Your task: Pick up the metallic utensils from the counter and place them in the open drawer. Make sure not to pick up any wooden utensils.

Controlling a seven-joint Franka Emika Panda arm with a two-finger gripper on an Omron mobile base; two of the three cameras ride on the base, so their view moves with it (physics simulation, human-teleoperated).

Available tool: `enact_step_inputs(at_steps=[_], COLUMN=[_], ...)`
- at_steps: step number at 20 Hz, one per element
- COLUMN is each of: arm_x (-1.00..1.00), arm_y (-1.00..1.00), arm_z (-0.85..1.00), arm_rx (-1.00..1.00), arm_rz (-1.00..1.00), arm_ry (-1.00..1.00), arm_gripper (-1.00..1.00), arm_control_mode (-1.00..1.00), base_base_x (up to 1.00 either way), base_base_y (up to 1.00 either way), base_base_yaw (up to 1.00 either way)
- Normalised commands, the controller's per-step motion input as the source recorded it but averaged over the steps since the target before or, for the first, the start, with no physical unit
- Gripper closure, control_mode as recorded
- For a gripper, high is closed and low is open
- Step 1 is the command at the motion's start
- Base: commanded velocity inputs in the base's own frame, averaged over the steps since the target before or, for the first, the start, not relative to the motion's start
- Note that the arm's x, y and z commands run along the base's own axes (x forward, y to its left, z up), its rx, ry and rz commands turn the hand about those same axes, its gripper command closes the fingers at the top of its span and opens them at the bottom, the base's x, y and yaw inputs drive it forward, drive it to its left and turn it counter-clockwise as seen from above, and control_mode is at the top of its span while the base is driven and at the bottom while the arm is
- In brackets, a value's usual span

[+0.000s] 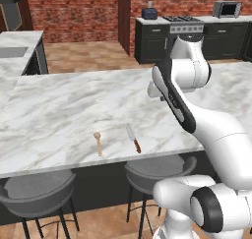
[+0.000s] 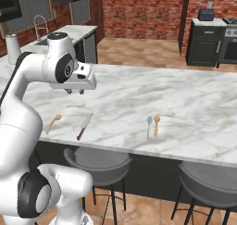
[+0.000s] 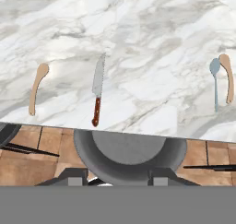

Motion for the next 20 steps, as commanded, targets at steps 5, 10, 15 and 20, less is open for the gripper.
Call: enact_step_inputs(at_steps=[5, 10, 15, 20], arm_x=[-0.35, -0.46, -0.23, 0.01], arm_y=[0.0, 0.0, 0.03, 0.13], arm_z=[-0.02, -0.27, -0.41, -0.59], arm_rx=[0.0, 0.0, -0.01, -0.04], arm_rz=[0.0, 0.0, 0.0, 0.0], arm_ry=[0.0, 0.07, 0.03, 0.03], arm_gripper=[-1.0, -1.0, -1.0, -1.0], arm_control_mode=[-1.0, -1.0, -1.0, -1.0], base_base_x=[0.0, 0.0, 0.0, 0.0], base_base_y=[0.0, 0.0, 0.0, 0.0], base_base_yaw=[0.0, 0.0, 0.0, 0.0])
